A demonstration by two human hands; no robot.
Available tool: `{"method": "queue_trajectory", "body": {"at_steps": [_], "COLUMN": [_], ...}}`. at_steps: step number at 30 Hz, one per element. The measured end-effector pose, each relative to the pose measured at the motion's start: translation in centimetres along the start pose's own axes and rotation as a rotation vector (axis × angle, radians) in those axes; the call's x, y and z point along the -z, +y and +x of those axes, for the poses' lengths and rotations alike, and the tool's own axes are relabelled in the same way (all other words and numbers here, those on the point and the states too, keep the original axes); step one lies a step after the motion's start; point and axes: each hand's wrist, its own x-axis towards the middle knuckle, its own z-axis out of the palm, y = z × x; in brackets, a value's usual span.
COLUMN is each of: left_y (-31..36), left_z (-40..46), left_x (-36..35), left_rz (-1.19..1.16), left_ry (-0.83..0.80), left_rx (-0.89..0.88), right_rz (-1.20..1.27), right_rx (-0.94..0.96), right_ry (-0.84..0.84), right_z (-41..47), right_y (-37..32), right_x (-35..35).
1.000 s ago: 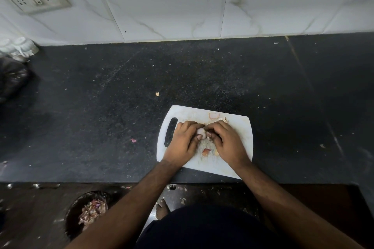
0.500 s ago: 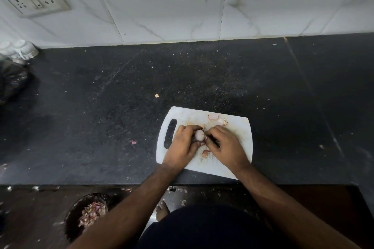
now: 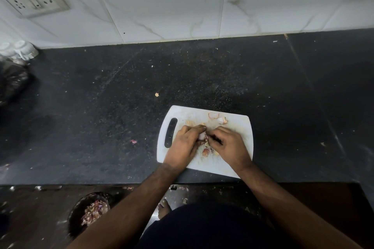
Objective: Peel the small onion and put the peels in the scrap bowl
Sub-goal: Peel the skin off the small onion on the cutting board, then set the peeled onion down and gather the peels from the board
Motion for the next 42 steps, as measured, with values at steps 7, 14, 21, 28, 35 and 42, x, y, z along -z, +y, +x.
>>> {"method": "queue_trajectory", "body": {"at_steps": [7,14,21,28,35,42], "left_y": [0.4,0.2,0.6,0.0,0.1,0.0], "left_z": [0.0,-0.1,0.0,0.4,0.1,0.0], "left_x": [0.1,0.1,0.5,0.1,0.2,1.2], "left_rz": [-0.001,-0.079,-0.100,-0.131,-0.175,-0.366], "left_ry": [-0.032,0.003,0.061,0.069,0.131,0.505], "left_rx": [-0.026,0.070,0.097,0.075,0.107,0.324], "right_rz": [-0.006,-0.061,-0.044,-0.110,-0.101,-0.320], "right_rx": [-0.118,-0.155,-0.104,-0.106,-0.132,0.075], "right_ry": [0.009,-0.014,0.066,0.080,0.222,-0.103], "right_z": [0.4,0.6,0.3,0.6,0.8,1.1], "right_y": [-0.1,-0.1,-0.2,-0.2,0.2,0.1], "right_x": [0.1,-0.3,-0.1,-0.3,-0.4,-1.2]}}
